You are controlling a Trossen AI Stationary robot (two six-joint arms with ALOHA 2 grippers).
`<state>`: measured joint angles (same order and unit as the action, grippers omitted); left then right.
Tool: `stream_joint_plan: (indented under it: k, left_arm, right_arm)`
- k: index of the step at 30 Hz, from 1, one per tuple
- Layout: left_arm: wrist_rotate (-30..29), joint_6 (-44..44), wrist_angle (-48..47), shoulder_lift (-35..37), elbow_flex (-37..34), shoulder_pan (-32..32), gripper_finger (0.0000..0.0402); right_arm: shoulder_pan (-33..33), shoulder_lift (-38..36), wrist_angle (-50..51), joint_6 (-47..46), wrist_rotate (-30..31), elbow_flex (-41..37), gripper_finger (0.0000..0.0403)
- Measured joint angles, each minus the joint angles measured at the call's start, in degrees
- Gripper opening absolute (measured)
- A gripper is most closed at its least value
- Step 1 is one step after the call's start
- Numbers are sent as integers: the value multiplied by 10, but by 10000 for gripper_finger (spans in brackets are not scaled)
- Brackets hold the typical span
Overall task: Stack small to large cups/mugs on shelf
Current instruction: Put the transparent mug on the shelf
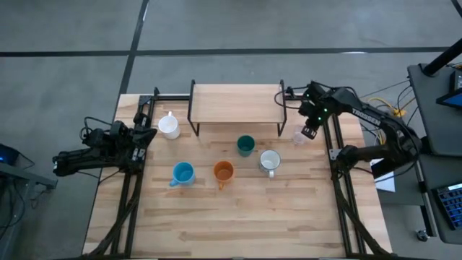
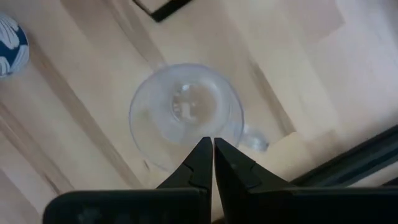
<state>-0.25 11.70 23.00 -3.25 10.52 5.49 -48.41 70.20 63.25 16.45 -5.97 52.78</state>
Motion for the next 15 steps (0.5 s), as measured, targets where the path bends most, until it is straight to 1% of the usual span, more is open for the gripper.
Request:
stream_joint_plan:
  k: [2, 5, 9, 15]
  left_arm:
    - [0, 0, 0, 0, 0, 0, 0]
    - [0, 0, 0, 0, 0, 0, 0]
    - [0, 0, 0, 0, 0, 0, 0]
    - [0, 0, 0, 0, 0, 0, 0]
  right_arm:
    - [5, 9, 0, -3, 4, 14, 9]
    - [14, 19, 0, -15, 29, 43, 9]
    - [17, 33, 5, -46, 43, 90, 9]
    - [17, 73, 59, -101, 48, 152, 9]
